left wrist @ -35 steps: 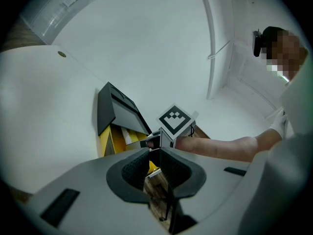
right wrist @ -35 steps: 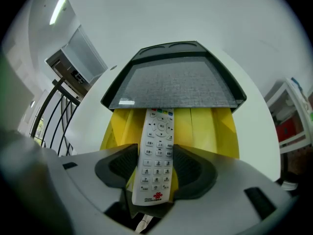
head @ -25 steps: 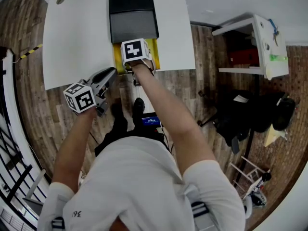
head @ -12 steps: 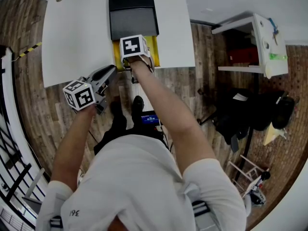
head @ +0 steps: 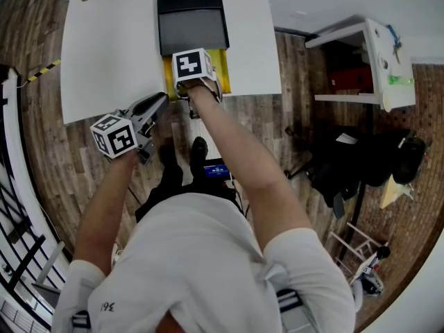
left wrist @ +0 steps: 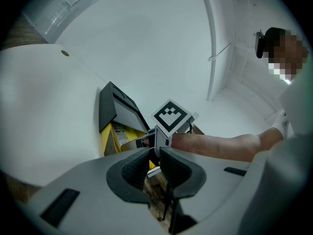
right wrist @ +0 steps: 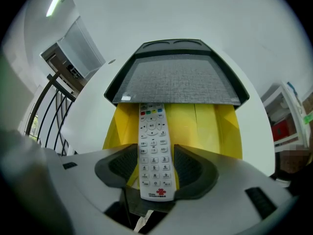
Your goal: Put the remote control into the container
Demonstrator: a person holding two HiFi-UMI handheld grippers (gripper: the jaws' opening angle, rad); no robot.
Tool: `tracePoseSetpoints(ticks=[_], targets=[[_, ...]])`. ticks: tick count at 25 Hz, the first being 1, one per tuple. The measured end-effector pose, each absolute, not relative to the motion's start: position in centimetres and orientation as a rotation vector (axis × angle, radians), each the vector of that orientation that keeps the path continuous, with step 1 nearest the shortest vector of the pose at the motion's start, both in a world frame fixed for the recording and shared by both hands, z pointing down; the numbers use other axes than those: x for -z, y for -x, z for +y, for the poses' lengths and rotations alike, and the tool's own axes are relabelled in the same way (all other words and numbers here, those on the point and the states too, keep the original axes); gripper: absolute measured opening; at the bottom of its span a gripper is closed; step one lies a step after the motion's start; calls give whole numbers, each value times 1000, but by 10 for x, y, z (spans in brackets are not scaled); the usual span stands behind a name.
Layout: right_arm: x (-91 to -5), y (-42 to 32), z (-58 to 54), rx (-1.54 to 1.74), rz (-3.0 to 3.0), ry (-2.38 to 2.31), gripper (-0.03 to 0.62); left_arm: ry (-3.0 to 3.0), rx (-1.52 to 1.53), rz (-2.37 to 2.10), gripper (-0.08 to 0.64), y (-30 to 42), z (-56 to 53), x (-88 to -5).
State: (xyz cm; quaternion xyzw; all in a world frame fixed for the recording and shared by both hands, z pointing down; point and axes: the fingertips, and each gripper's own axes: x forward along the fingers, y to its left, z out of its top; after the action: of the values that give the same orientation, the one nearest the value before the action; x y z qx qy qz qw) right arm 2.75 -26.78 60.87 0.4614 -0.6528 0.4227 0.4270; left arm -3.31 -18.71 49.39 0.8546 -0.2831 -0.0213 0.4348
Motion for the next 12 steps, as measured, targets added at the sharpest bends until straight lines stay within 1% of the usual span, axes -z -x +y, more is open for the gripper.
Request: tracePoseSetpoints(ticks=[12], targets=[[-610,-31,-273,-1173,-1579,-1228,219,-2125,50,-708,51,35,-184,-495]])
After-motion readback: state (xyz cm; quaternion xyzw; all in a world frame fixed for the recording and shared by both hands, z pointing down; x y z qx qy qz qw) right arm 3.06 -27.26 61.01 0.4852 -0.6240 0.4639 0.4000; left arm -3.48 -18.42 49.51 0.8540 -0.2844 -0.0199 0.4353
